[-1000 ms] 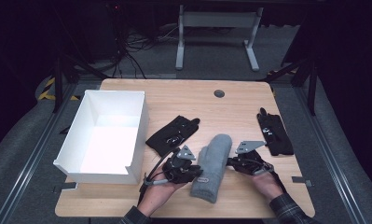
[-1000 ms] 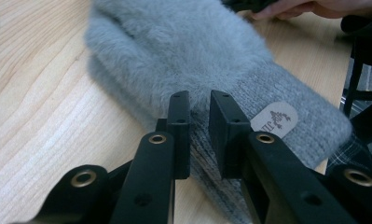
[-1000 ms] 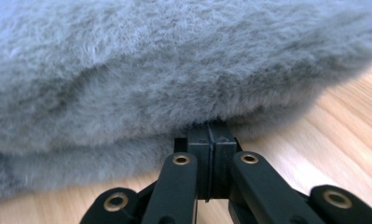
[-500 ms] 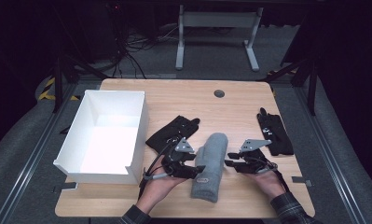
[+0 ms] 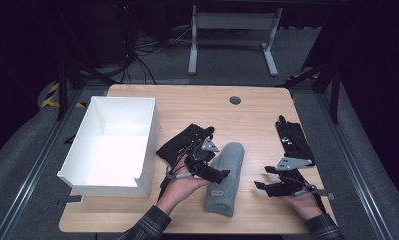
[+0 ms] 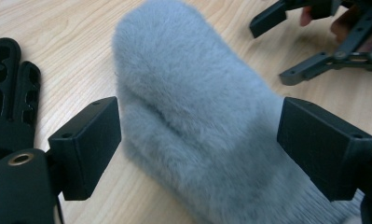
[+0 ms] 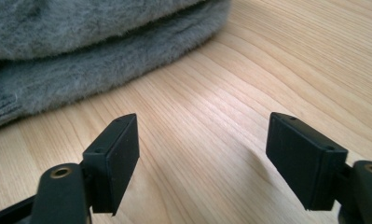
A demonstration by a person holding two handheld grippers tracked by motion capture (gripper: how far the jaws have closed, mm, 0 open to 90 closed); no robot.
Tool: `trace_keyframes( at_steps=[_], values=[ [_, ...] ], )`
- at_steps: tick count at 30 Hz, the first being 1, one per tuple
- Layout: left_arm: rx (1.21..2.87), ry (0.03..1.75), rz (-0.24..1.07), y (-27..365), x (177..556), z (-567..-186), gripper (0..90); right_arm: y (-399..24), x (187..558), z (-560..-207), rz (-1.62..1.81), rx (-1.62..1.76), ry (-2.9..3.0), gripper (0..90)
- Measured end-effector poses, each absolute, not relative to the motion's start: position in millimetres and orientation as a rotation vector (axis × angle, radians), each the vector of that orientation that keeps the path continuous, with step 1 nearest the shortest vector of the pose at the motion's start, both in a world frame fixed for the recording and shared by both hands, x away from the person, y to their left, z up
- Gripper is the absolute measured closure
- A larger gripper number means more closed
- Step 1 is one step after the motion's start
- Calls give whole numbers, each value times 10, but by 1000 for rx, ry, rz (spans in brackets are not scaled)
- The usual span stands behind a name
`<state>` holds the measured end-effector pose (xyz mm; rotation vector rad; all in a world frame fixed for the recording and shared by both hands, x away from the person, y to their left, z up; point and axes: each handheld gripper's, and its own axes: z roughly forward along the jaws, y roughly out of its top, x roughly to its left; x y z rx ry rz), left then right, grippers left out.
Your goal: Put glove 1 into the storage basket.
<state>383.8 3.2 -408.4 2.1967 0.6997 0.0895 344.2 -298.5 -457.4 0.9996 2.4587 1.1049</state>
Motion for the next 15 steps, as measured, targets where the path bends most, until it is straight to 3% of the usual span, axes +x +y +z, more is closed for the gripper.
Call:
trace_keyframes(
  at_steps=[15],
  values=[
    [2267,754,81,-166,3937,-4394,68,-2959,3446,-4644,1044,970,2496,220]
  ],
)
